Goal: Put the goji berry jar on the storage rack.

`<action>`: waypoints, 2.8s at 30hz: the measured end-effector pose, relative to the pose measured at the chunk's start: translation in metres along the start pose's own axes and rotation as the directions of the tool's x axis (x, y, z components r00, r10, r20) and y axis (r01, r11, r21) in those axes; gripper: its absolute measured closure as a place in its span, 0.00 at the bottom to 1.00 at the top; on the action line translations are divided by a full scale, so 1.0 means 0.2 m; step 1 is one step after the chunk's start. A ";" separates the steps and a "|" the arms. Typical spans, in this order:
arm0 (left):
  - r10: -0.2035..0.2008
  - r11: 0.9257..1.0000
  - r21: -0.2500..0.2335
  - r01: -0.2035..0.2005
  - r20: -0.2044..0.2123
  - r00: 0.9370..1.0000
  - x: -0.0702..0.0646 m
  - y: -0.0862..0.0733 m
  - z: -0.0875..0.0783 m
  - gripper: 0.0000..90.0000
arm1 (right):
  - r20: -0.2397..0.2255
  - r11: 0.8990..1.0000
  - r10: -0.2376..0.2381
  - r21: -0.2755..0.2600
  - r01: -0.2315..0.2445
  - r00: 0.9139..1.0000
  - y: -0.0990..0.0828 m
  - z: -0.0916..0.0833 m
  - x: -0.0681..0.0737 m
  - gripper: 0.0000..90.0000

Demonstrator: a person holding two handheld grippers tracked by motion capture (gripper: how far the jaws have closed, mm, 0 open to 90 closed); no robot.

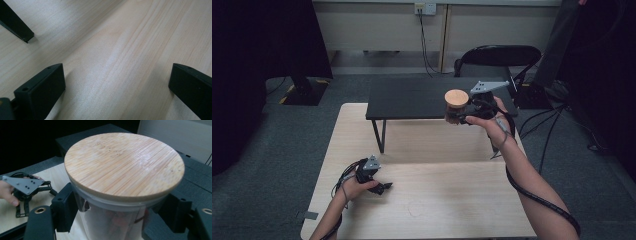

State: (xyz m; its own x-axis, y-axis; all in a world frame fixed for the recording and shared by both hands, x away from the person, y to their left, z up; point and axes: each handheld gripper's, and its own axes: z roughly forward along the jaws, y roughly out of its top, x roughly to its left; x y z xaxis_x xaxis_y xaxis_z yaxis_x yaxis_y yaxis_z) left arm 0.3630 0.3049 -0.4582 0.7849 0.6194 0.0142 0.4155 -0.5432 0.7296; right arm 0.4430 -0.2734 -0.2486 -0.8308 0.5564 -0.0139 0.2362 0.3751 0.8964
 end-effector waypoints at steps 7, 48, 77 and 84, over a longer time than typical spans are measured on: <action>0.000 1.000 0.000 0.000 0.000 1.000 0.00 0.00 0.00 0.00 | 0.032 1.000 0.020 0.018 -0.021 0.999 0.02 0.08 -0.04 0.29; -0.002 1.000 -0.001 0.002 0.000 1.000 0.00 0.00 0.00 0.00 | 0.114 0.997 0.074 -0.032 -0.071 0.991 -0.08 0.13 0.04 0.04; -0.002 1.000 0.000 0.002 0.000 1.000 0.00 0.00 0.00 0.00 | 0.033 0.998 0.053 -0.036 -0.052 0.998 -0.39 -0.10 0.16 0.00; 0.000 1.000 0.001 0.000 0.000 1.000 0.00 0.00 0.00 0.00 | 0.009 0.999 0.044 -0.028 -0.044 0.999 -0.50 -0.11 0.21 0.00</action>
State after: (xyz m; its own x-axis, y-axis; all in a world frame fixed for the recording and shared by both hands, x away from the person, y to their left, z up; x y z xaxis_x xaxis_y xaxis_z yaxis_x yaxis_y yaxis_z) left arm 0.3630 0.3048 -0.4580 0.7849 0.6194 0.0145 0.4157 -0.5438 0.7290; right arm 0.3740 -0.3038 -0.3288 -0.8151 0.5789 0.0221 0.2582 0.3290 0.9084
